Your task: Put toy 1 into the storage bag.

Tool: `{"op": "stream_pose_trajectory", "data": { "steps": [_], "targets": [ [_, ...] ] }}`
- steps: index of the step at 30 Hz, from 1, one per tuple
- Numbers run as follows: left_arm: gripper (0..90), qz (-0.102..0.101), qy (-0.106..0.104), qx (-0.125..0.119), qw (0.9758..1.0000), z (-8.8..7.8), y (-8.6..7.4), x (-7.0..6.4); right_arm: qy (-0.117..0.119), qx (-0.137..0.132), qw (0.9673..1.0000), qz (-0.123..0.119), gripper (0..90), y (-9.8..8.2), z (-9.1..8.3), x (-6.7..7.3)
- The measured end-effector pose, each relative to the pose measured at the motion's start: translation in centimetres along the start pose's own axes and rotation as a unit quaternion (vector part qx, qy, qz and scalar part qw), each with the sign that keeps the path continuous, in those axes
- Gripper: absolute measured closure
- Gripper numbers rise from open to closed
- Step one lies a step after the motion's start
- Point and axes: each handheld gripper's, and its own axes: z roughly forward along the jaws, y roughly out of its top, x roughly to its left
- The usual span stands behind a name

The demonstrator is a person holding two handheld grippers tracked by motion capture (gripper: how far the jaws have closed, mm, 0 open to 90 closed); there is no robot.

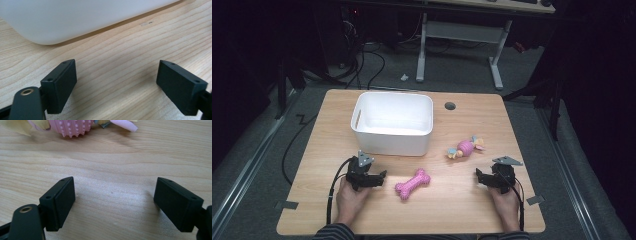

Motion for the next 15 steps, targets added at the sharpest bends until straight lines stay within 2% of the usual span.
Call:
{"op": "stream_pose_trajectory", "data": {
  "steps": [15],
  "targets": [
    [16.5, 0.001, -0.002, 0.001, 1.0, 0.0, 0.02, 0.03, -0.001, 0.0, 1.0, 0.001, 17.6, -0.01, -0.01, 0.02]
  ]
}}
